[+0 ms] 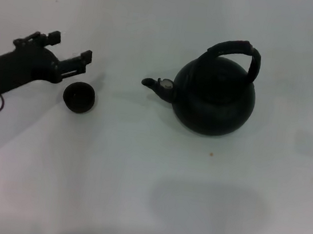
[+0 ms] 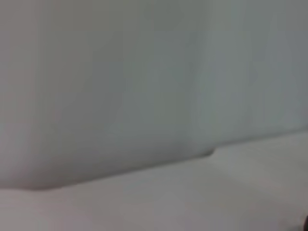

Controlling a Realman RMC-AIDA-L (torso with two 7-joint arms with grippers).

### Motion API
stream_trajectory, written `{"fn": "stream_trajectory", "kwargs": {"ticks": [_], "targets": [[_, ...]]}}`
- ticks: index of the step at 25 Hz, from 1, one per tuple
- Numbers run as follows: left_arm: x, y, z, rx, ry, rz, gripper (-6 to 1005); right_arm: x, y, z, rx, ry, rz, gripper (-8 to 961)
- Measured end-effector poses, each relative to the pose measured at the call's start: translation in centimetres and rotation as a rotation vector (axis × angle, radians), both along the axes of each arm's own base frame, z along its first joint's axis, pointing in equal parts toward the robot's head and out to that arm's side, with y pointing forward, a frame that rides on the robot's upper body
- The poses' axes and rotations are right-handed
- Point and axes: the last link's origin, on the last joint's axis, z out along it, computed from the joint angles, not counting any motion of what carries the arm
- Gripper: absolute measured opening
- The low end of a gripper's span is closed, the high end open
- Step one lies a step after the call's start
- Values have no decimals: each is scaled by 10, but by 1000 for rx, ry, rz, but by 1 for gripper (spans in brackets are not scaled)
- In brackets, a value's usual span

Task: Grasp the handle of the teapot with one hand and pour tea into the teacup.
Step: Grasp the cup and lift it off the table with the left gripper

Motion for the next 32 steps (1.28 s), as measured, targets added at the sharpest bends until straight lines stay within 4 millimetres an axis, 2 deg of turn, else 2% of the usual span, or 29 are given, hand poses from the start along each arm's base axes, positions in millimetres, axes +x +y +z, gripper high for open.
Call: {"fn": "stream_trajectory", "kwargs": {"ticks": [6, 11, 21, 27, 32], "targets": [[7, -2, 21, -57, -12, 139, 877, 2, 1, -2, -10, 3, -18, 851], [8, 1, 24, -61, -37, 180, 878, 2, 4, -2, -17, 1, -26, 851], [5, 16, 0, -162, 7, 255, 879, 2, 7, 6, 8, -8, -25, 852], [14, 21, -15, -219, 29, 217, 880, -1, 10, 8, 7, -19, -13, 852], [18, 19, -19, -240, 30, 200, 880, -1, 11, 8, 9, -17, -12, 851]]}}
